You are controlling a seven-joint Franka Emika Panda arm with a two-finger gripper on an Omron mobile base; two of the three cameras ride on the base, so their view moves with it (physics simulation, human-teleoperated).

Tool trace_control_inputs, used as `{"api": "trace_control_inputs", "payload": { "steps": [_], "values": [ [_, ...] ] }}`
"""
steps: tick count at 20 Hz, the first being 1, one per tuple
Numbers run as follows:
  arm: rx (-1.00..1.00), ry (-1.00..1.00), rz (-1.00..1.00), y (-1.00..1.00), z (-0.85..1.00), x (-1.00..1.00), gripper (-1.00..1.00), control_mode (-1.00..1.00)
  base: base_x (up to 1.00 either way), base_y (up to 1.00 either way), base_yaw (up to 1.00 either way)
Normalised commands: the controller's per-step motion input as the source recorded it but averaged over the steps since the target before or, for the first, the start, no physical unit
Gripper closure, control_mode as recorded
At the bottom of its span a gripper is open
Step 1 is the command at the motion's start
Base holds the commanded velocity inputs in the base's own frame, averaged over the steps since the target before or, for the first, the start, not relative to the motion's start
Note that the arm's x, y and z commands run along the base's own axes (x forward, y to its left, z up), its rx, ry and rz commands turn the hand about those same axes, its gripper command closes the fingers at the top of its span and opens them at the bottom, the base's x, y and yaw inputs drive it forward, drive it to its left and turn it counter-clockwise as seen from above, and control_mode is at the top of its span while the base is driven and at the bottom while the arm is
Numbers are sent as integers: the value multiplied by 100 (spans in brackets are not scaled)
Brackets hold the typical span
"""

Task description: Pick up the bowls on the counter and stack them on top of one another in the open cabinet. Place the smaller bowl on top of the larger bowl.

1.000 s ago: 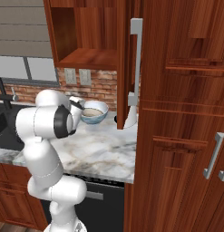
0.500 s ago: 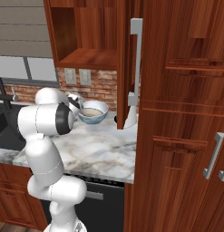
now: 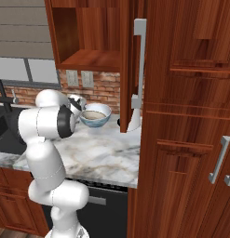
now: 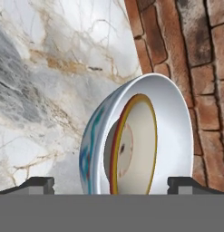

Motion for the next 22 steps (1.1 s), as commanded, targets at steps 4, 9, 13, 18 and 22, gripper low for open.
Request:
{"api": "trace_control_inputs", "payload": {
  "steps": [4, 9, 13, 18, 22],
  "values": [
    [0, 0, 0, 0, -4, 0, -100, -100, 0, 0, 0],
    [0, 0, 0, 0, -8, 0, -100, -100, 0, 0, 0],
    [0, 0, 0, 0, -12, 0, -100, -100, 0, 0, 0],
    [0, 0, 0, 0, -14, 0, -100, -100, 0, 0, 0],
    [0, 1, 0, 0, -17, 0, -100, -100, 0, 0, 0]
  ]
}}
